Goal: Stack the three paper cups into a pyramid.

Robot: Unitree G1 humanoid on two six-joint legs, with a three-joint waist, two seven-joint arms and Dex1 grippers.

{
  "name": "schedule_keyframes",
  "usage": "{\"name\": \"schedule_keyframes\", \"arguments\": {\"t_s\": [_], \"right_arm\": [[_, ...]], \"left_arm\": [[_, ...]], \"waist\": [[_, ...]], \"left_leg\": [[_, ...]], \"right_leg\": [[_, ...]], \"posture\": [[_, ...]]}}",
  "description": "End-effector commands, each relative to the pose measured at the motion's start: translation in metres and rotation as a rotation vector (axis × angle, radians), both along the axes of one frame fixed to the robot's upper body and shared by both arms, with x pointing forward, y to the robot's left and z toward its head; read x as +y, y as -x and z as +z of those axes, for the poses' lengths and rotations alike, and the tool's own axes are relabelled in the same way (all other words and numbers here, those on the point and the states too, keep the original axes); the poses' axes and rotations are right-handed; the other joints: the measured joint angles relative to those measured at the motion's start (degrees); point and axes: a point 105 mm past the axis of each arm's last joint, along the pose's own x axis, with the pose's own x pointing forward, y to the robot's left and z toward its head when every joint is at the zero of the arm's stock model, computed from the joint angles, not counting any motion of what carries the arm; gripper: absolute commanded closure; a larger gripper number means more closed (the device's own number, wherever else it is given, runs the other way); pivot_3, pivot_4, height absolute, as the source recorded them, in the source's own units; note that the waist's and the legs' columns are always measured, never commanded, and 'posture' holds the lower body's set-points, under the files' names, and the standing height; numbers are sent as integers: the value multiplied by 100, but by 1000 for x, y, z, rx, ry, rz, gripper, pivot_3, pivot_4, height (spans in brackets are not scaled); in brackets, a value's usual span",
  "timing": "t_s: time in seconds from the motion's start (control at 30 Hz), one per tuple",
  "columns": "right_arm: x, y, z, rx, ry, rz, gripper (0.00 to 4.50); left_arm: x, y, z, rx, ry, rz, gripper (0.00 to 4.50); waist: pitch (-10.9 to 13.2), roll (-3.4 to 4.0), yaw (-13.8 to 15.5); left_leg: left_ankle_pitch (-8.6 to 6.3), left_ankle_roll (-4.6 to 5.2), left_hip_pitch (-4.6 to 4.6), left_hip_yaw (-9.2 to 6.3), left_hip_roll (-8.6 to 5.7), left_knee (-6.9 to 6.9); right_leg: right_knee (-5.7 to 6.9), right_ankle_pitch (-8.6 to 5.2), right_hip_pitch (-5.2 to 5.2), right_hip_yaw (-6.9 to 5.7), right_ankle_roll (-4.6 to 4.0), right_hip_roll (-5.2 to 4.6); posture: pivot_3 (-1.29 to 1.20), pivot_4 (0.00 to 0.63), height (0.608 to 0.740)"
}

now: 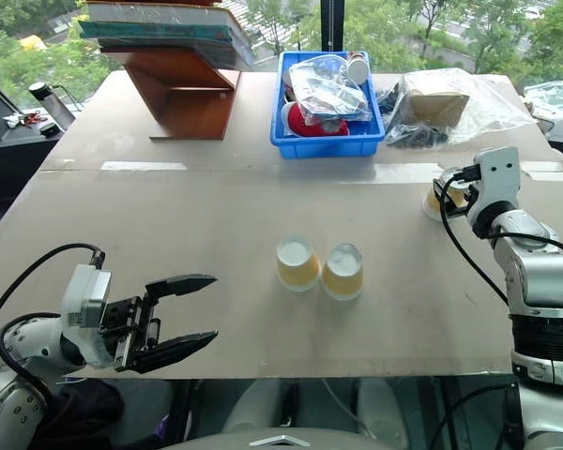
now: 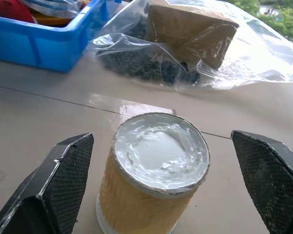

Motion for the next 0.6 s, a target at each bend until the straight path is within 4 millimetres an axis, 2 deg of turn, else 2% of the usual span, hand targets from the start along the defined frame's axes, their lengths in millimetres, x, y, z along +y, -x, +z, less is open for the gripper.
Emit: {"name": "schedule_keyframes", "arguments": {"t_s": [0.03, 0.5, 0.6], "right_arm": [[-7, -5, 11, -45, -30, -43, 46], [-8, -20, -2, -13, -133, -52, 46], [-8, -21, -1, -20, -125, -44, 1322]], "left_arm": [[-4, 7, 9, -44, 14, -37, 0], [0, 0, 32, -187, 67, 3, 0], [0, -1, 33, -191, 73, 12, 0]], "waist": [[0, 0, -12], [0, 1, -9], [0, 1, -12]], "left_leg": [[0, 0, 1, 0, 0, 0], [0, 0, 2, 5, 0, 0], [0, 0, 2, 5, 0, 0]], "right_leg": [[0, 0, 0, 1, 0, 0], [2, 0, 0, 4, 0, 0], [2, 0, 0, 4, 0, 0]], "posture": [[0, 150, 740], [0, 150, 740], [0, 150, 740]]}}
